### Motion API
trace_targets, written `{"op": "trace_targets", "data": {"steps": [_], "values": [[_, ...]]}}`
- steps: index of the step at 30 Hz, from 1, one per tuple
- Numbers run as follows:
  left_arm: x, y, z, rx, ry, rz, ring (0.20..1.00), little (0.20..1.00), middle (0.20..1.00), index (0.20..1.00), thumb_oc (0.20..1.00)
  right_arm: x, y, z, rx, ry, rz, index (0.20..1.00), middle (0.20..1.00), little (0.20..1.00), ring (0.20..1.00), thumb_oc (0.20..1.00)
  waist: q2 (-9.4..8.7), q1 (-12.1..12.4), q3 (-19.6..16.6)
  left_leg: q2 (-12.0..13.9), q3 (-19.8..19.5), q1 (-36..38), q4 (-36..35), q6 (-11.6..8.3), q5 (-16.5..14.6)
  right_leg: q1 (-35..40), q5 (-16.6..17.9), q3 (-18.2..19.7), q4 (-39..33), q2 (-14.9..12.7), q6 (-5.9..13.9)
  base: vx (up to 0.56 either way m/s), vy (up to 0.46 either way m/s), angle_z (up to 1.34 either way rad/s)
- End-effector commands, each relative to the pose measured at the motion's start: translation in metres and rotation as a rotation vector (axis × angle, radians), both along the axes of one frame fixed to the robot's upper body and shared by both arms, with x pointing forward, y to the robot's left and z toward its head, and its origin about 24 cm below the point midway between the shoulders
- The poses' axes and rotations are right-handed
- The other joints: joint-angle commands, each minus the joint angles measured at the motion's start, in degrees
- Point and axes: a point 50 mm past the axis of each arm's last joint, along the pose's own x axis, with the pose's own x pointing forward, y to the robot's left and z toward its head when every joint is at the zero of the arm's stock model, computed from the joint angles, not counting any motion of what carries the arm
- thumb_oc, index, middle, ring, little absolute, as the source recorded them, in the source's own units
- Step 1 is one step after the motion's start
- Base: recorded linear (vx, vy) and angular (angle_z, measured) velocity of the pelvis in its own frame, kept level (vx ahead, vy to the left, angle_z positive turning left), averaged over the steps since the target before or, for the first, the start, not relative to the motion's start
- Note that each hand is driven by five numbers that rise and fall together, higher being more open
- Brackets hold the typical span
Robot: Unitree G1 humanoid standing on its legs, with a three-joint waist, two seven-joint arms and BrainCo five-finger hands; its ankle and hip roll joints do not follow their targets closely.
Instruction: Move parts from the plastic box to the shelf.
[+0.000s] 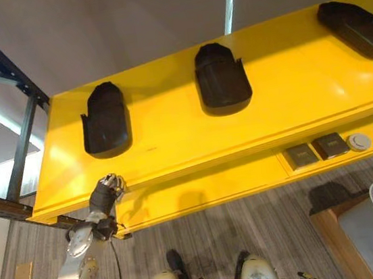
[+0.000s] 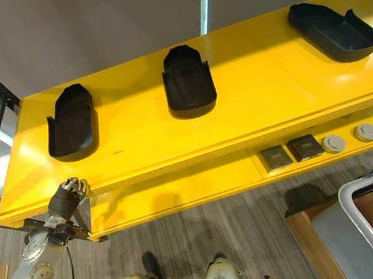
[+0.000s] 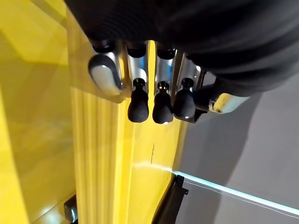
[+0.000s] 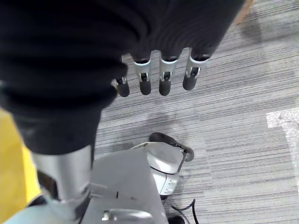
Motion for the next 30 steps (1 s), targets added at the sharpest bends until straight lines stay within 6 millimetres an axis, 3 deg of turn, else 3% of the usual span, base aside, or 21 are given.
{"op": "trace_targets", "data": {"steps": [1, 10, 14, 19, 21, 30], "values": [[0.042, -0.003, 0.044, 0.012, -0.222, 0.055, 0.200, 0.200, 0.200, 0.200, 0.200, 0.010, 0.008, -0.003, 0.019, 0.005, 0.077, 1.000, 1.000, 1.000, 1.000, 1.000, -2.84, -3.1, 1.7, 4.6, 0.9, -0.5, 3.0, -3.52, -0.6, 9.2, 12.9, 0.7, -23.5, 1.7, 3.31, 0.00, 0.000, 0.00], [0.052, 0.007, 0.038, 0.091, -0.187, 0.125, 0.200, 0.200, 0.200, 0.200, 0.200, 0.014, 0.009, -0.002, 0.019, 0.022, 0.126, 1.000, 1.000, 1.000, 1.000, 1.000, -3.26, -4.1, 1.4, 5.4, 1.5, -0.6, 3.7, -3.76, -0.1, 9.8, 12.5, 0.9, -23.4, 2.1, 3.10, 0.02, 0.002, 0.03], [0.059, 0.009, 0.046, 0.100, -0.223, 0.132, 0.200, 0.200, 0.200, 0.200, 0.200, 0.015, 0.009, -0.002, 0.018, 0.030, 0.136, 1.000, 1.000, 1.000, 1.000, 1.000, -3.44, -4.4, 1.5, 5.8, 1.7, -0.8, 4.2, -3.88, 0.1, 10.0, 12.3, 0.9, -23.3, 2.2, 2.94, 0.01, -0.004, -0.02], [0.060, -0.004, 0.102, 0.065, -0.491, 0.039, 0.200, 0.200, 0.200, 0.200, 0.200, 0.014, 0.010, -0.003, 0.019, 0.018, 0.115, 1.000, 1.000, 1.000, 1.000, 1.000, -3.38, -3.8, 2.4, 5.5, 1.2, -1.0, 4.3, -3.68, -0.3, 10.2, 12.2, 0.7, -23.2, 2.0, 2.82, 0.00, 0.000, 0.00], [0.041, -0.014, 0.139, 0.038, -0.628, -0.083, 0.200, 0.200, 0.200, 0.200, 0.200, 0.007, 0.009, -0.003, 0.021, 0.002, 0.076, 1.000, 1.000, 1.000, 1.000, 1.000, -3.16, -2.0, 2.9, 4.4, 0.0, -1.2, 4.0, -3.45, -0.8, 10.2, 12.5, 0.2, -23.6, 1.7, 3.15, -0.02, 0.010, 0.07], [0.019, -0.024, 0.149, 0.025, -0.655, -0.298, 0.200, 0.200, 0.200, 0.200, 0.200, 0.008, 0.015, -0.002, 0.028, -0.034, 0.059, 1.000, 1.000, 1.000, 1.000, 1.000, -2.85, 0.1, 3.0, 2.8, -1.4, -1.3, 2.6, -3.15, -1.0, 10.0, 12.8, -0.8, -24.1, 1.4, 3.88, -0.01, 0.006, 0.00]]}}
